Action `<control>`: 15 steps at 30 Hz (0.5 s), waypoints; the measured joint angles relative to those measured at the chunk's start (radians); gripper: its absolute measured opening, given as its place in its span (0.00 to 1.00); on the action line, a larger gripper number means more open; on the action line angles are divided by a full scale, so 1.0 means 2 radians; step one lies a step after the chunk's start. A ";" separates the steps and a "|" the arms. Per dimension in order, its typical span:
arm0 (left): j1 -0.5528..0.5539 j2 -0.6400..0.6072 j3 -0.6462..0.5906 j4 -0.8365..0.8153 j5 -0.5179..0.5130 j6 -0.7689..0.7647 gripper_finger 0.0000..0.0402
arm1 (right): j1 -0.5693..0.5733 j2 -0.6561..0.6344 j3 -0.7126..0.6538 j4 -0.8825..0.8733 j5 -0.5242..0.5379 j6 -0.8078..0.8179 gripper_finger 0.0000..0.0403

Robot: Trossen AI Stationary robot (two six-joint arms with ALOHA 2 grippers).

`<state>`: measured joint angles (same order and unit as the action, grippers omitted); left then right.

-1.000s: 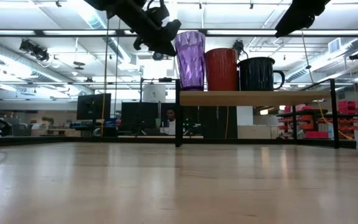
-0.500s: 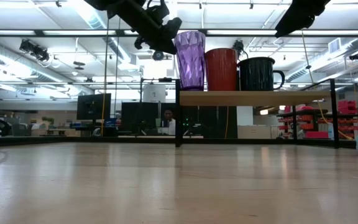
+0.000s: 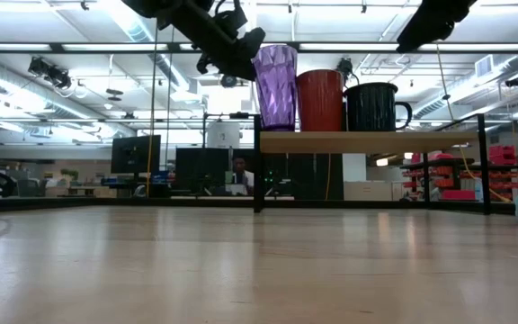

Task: Stack small to large cups/mugs on shelf
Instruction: Adjust the cup on the shelf

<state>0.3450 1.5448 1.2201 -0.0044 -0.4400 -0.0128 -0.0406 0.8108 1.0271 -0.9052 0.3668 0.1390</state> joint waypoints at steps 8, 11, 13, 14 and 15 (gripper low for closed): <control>0.000 0.000 0.000 0.005 0.008 0.000 0.07 | 0.000 0.000 0.000 0.004 0.000 0.000 0.56; 0.000 0.000 0.000 0.007 0.009 0.001 0.08 | 0.000 0.000 0.000 0.004 0.000 0.000 0.56; 0.000 0.000 0.000 0.007 0.010 0.001 0.07 | 0.000 0.000 0.000 0.004 0.000 0.000 0.56; 0.000 0.000 0.000 0.007 0.010 0.001 0.07 | 0.000 0.000 0.000 0.004 0.000 0.000 0.56; 0.000 0.000 0.000 0.007 0.009 0.001 0.06 | 0.000 0.000 0.000 0.004 0.000 0.000 0.56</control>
<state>0.3450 1.5448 1.2201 0.0090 -0.4212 -0.0109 -0.0406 0.8108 1.0271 -0.8982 0.3668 0.1383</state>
